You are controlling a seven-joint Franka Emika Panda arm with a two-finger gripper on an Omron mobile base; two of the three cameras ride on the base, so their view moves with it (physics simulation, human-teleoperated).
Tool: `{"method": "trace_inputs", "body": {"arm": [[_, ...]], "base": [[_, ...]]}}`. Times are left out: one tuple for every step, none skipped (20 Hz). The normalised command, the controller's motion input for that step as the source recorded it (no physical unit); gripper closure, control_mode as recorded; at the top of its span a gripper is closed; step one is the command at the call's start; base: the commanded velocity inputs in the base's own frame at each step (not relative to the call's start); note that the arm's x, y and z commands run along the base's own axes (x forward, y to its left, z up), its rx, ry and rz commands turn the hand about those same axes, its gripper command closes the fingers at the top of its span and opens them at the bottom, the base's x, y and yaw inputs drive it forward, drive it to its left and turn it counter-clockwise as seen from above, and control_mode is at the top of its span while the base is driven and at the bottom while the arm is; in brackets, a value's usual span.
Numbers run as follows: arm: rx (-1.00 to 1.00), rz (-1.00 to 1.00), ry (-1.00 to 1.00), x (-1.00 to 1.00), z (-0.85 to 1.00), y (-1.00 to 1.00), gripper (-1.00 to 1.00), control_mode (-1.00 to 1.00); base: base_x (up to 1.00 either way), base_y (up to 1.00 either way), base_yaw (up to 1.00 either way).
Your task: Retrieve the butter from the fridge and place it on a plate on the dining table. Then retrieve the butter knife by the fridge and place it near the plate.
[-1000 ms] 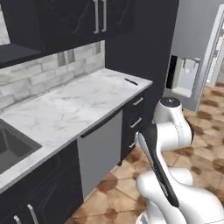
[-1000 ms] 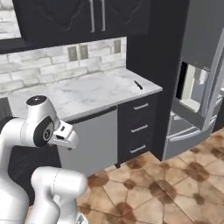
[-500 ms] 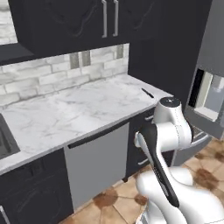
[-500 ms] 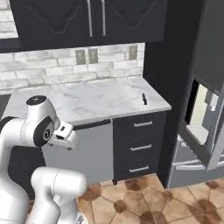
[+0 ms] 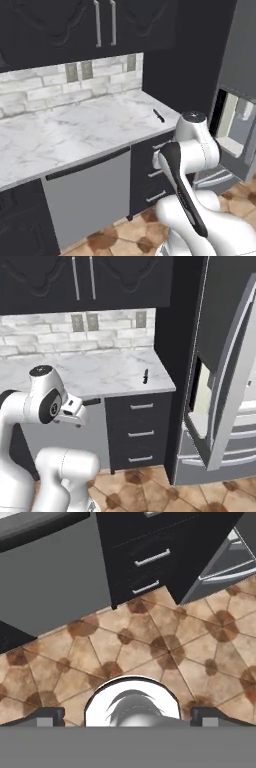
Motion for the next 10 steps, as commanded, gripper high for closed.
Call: {"method": "trace_inputs", "body": {"arm": [[0.00, 0.00, 0.00, 0.00, 0.00, 0.00, -1.00, 1.00], [0.00, 0.00, 0.00, 0.00, 0.00, 0.00, -1.00, 1.00], [0.00, 0.00, 0.00, 0.00, 0.00, 0.00, -1.00, 1.00], [0.00, 0.00, 0.00, 0.00, 0.00, 0.00, -1.00, 1.00], [0.00, 0.00, 0.00, 0.00, 0.00, 0.00, -1.00, 1.00], [0.00, 0.00, 0.00, 0.00, 0.00, 0.00, -1.00, 1.00], [0.00, 0.00, 0.00, 0.00, 0.00, 0.00, -1.00, 1.00], [0.00, 0.00, 0.00, 0.00, 0.00, 0.00, -1.00, 1.00], [0.00, 0.00, 0.00, 0.00, 0.00, 0.00, -1.00, 1.00], [0.00, 0.00, 0.00, 0.00, 0.00, 0.00, -1.00, 1.00]], "base": [[0.20, -0.16, -0.28], [0.16, 0.00, -0.37], [0.25, 0.00, -0.39], [0.31, 0.00, -0.43], [0.34, 0.00, -0.51], [0.42, 0.00, -0.54], [0.44, 0.00, -0.57], [0.41, 0.00, -0.57], [0.45, 0.00, -0.53], [0.46, 0.00, -0.45]]}}
